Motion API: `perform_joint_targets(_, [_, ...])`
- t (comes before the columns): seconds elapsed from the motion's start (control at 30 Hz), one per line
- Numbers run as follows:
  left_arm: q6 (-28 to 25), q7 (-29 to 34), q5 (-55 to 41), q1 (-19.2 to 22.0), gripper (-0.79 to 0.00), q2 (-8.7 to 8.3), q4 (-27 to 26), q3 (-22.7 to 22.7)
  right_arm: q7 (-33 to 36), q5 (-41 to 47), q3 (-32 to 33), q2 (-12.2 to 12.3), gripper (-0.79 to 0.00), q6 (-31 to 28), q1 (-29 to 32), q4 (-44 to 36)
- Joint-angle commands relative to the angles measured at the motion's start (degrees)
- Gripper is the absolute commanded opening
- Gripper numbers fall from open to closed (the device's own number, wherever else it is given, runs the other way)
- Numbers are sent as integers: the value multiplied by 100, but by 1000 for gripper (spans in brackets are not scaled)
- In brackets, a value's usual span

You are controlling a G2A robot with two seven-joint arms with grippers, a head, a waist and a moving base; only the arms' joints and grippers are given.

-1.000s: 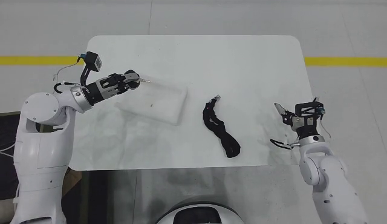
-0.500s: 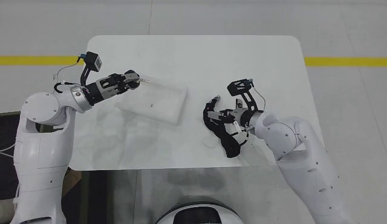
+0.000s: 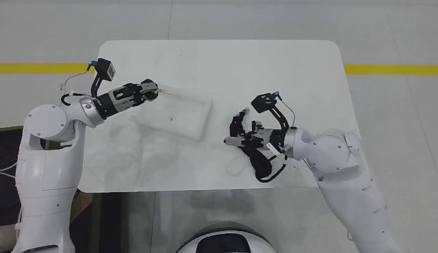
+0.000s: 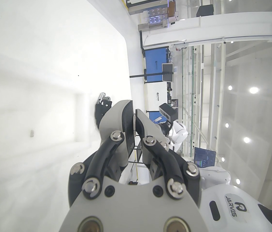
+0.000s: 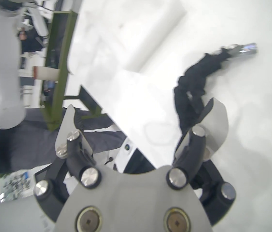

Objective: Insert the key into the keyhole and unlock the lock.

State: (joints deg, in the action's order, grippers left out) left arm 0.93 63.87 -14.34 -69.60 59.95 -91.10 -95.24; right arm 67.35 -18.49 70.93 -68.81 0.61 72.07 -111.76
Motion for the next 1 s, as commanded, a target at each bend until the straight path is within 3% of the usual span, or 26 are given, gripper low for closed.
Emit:
perform_joint_targets(0.0, [0, 0, 0, 0, -785, 0, 0, 0, 690, 1284, -30, -19, 0, -35, -346, 272])
perform_joint_targets(0.07, [0, 0, 0, 0, -785, 0, 0, 0, 1018, 1575, -258, -57, 0, 42, -742, 686])
perform_joint_targets(0.17, [0, 0, 0, 0, -785, 0, 0, 0, 953, 1671, -762, -170, 0, 200, -1260, 1419])
perform_joint_targets(0.3, [0, 0, 0, 0, -785, 0, 0, 0, 764, 1754, -1269, -348, 0, 263, -1885, 2478])
perform_joint_targets(0.47, [0, 0, 0, 0, -785, 0, 0, 0, 325, 1380, -1635, -520, 0, 451, -2285, 3215])
perform_joint_targets(0.7, [0, 0, 0, 0, -785, 0, 0, 0, -123, 616, -1542, -585, 0, 1041, -2378, 3527])
perform_joint_targets(0.97, [0, 0, 0, 0, -785, 0, 0, 0, -352, -605, -1315, -528, 0, 1621, -2100, 3104])
